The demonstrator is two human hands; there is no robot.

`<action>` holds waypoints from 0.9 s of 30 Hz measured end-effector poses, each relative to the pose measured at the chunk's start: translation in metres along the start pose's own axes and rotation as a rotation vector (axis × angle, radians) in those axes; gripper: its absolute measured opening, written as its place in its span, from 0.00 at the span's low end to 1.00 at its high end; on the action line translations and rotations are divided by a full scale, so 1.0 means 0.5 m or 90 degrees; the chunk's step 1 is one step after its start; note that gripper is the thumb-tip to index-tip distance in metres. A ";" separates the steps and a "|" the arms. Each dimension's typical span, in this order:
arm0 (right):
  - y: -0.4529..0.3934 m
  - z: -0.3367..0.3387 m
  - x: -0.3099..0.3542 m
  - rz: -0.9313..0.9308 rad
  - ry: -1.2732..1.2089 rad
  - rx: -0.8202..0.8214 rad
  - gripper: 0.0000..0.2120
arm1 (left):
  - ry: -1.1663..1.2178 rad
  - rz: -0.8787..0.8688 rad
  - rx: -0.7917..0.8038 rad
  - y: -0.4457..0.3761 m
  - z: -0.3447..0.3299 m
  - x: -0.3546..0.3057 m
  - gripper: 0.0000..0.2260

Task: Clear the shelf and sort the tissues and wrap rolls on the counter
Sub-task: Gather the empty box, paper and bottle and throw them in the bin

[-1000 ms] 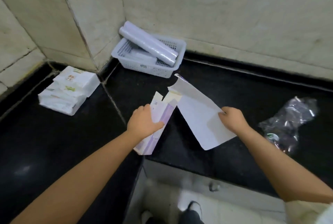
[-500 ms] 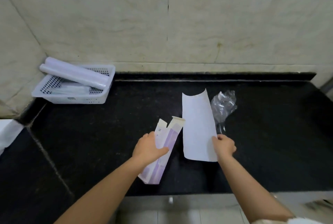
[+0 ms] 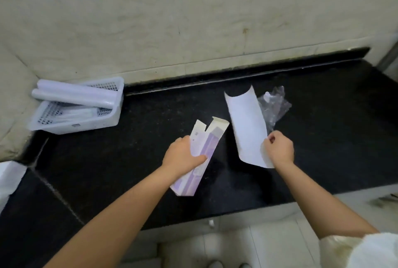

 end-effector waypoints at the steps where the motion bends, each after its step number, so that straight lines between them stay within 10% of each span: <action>1: -0.003 0.038 -0.011 0.010 0.009 -0.028 0.05 | 0.008 -0.042 0.003 -0.015 -0.006 -0.037 0.23; 10: 0.124 0.427 -0.313 -0.194 0.211 -0.252 0.12 | 0.038 -0.473 0.221 0.076 -0.195 -0.511 0.22; 21: 0.608 0.769 -0.760 -0.590 0.231 -0.488 0.10 | -0.058 -0.872 0.540 0.666 -0.514 -0.915 0.20; 27: 0.843 0.886 -0.997 -0.733 0.155 -0.439 0.11 | -0.176 -0.956 0.568 0.981 -0.682 -1.058 0.25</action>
Point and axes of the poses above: each hand's wrist, its own y-axis away from the middle knuckle, its own z-axis out of the back of the hand, x = y × z, the point moved 1 cm from there along -y, towards the middle knuckle, and after that the axes turned 8 degrees about -x, right-handed, at the moved point
